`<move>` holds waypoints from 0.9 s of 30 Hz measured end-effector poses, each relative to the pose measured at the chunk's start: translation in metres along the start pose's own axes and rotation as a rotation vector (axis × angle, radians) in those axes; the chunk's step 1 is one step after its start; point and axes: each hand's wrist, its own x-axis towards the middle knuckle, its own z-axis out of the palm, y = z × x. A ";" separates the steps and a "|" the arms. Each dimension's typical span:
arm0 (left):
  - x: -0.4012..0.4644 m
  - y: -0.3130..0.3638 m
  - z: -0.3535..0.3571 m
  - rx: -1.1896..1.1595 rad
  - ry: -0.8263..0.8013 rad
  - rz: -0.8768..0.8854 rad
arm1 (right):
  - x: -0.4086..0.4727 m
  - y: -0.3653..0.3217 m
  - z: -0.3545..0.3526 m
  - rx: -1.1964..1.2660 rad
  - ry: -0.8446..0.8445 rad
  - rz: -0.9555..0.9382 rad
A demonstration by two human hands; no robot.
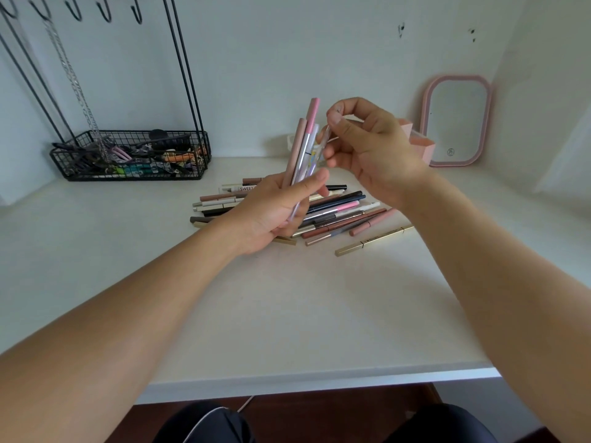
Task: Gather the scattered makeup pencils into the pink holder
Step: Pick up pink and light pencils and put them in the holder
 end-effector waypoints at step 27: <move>0.002 0.007 -0.009 0.014 0.171 -0.048 | -0.005 -0.015 -0.053 -1.390 -0.542 0.420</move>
